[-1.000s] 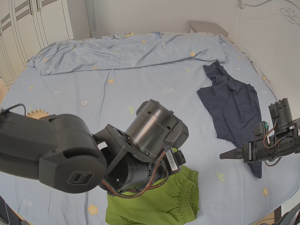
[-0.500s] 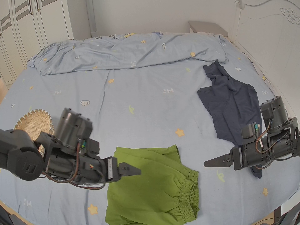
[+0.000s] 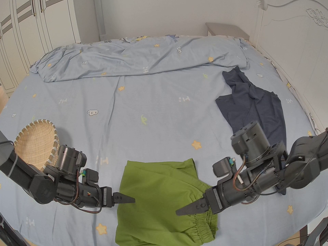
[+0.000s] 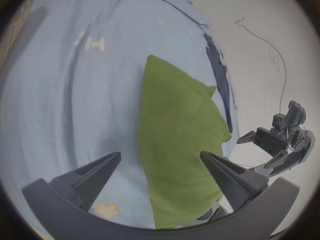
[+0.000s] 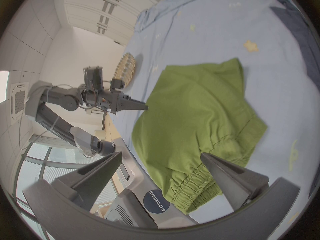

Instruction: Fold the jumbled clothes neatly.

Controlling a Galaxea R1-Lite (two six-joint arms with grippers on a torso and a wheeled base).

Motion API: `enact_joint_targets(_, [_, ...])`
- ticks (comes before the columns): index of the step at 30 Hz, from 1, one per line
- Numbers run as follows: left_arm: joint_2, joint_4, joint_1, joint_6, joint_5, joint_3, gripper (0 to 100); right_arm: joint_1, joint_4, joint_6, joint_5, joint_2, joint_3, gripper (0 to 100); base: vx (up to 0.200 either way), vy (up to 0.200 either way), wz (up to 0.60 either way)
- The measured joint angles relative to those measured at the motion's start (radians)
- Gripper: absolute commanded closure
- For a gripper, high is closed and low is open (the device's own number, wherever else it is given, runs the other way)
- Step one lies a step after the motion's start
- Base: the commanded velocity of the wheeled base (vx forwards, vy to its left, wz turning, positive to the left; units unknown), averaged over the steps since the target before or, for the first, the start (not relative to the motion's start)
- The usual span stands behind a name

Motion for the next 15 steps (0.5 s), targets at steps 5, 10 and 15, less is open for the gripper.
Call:
enact_joint_targets(5, [0.057,-0.028,-0.03,0.011,-0.013,0.004,0,0.028,0.013,-0.001,0.005,0.082,0.004,0,0.0,0.0,0.0])
enact_joint_targets(10, [0.079,-0.03,-0.047,0.011,-0.079,0.005,0,0.025,0.043,-0.009,0.005,0.139,0.016,0,0.0,0.0,0.0])
enact_joint_targets(15, [0.086,-0.029,-0.056,0.01,-0.149,0.004,0,-0.001,0.045,-0.029,0.006,0.189,0.032,0,0.0,0.0,0.0])
